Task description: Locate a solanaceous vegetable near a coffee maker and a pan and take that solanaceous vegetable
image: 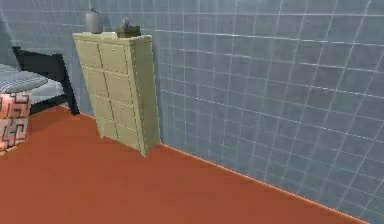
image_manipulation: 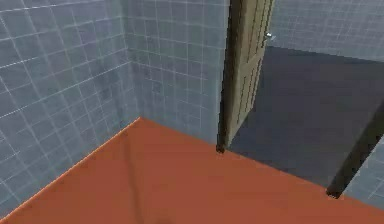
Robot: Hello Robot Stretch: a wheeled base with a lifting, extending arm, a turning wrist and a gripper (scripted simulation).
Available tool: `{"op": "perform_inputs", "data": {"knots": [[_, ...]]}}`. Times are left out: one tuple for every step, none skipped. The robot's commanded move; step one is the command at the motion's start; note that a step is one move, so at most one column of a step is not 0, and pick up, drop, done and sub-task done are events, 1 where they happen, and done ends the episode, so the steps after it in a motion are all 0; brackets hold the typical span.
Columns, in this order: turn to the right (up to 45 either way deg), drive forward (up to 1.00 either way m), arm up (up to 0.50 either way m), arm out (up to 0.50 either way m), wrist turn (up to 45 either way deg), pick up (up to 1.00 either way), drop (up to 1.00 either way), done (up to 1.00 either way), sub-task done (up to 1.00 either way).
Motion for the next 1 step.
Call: {"op": "perform_inputs", "data": {"knots": [[45.0,0.0,0.0,0.0,0.0,0.0,0.0,0.0,0.0]]}}
